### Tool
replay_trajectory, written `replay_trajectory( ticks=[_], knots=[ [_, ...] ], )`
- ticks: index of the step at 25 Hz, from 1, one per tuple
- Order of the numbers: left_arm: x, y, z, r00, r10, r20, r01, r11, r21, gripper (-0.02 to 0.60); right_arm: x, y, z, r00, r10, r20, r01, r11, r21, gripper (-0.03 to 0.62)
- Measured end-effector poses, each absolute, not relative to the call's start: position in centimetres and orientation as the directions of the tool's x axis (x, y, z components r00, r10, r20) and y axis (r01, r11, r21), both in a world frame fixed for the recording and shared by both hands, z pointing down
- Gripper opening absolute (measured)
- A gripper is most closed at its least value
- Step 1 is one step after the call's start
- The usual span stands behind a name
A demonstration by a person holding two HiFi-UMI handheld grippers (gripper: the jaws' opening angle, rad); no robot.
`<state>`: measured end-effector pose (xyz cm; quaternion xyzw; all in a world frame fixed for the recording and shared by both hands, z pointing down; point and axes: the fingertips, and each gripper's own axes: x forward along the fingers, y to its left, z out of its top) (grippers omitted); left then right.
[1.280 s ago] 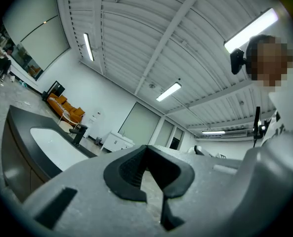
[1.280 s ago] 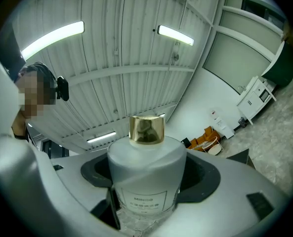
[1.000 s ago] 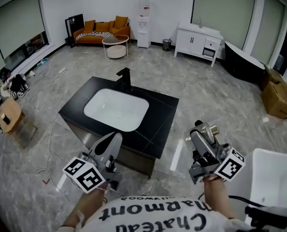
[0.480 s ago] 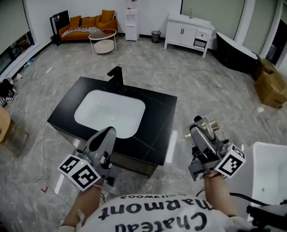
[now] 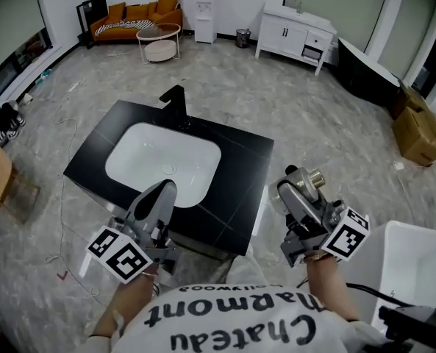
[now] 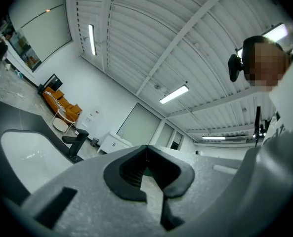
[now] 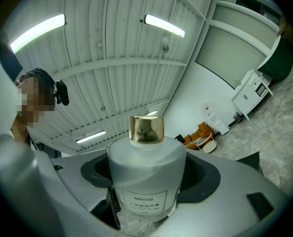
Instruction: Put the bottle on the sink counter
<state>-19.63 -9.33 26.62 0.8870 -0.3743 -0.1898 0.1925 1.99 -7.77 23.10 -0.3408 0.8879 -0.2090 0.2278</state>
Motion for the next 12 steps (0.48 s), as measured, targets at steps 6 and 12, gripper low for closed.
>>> replay_trajectory(
  ticks=[6, 12],
  knots=[
    [-16.7, -13.9, 27.0, 0.633, -0.753, -0.182, -0.613, -0.63, 0.477, 0.015, 3.2, -14.1, 23.1, -0.724, -0.64, -0.257, -0.453, 0.722, -0.522, 0.344],
    [-12.3, -19.4, 28.9, 0.588, -0.797, -0.139, -0.652, -0.569, 0.501, 0.015, 5.3, -22.1, 25.2, -0.792, -0.573, -0.211, -0.391, 0.742, -0.545, 0.344]
  ],
)
